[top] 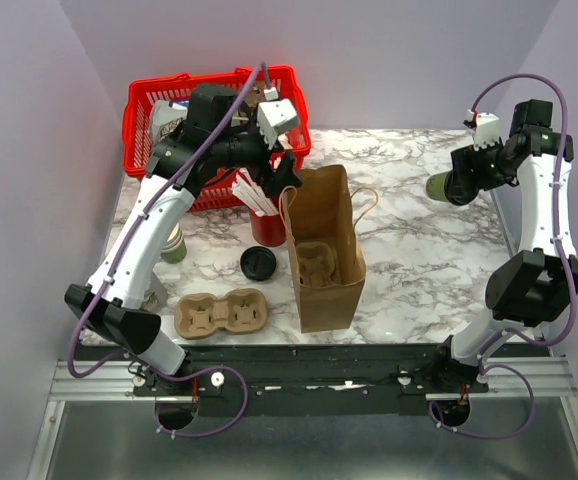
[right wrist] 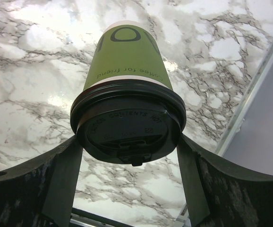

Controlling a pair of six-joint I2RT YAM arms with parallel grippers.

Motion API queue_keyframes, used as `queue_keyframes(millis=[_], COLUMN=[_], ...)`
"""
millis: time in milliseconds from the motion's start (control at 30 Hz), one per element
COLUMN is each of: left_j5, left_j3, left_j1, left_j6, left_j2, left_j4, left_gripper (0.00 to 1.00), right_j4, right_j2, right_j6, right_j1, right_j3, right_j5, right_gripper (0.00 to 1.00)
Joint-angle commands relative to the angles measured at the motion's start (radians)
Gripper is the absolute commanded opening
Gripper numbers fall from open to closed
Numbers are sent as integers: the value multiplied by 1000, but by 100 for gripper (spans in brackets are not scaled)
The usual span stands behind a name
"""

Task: Pack the takeout coffee

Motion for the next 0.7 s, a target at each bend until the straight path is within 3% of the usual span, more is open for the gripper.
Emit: queue_keyframes(millis=[0,67,233,333,367,500,667], left_j5=[209,281,306,261,232,202,154], left_j3=[141,235,517,544,531,473,594], left_j1=[-7,-11,-68,-135,-151,-205,-243], left_j6=[605,669,799,924,1038,1180,1341], left_j2=[77,152,318,361,356,359,437], left_j4=[-111,-160,-308,-364,-376,-390,-545], left_gripper=[96,96,95,95,95,93,88], right_j4=[-41,-50,-62,-67,-70,-73,-78], right_j2=[-13,-11,-19,-20,-20,-26,-43], right_j6=[-16,-19,-33,-34,-33,-29,-40], right_j1=[-3,-3,-3,-3,-3,-3,-3], right_j3=[36,34,16,13,13,13,-9], right_j5=[-89,-105,-122,-133,-138,-145,-144], right_gripper=[1,1,0,0,1,1,1])
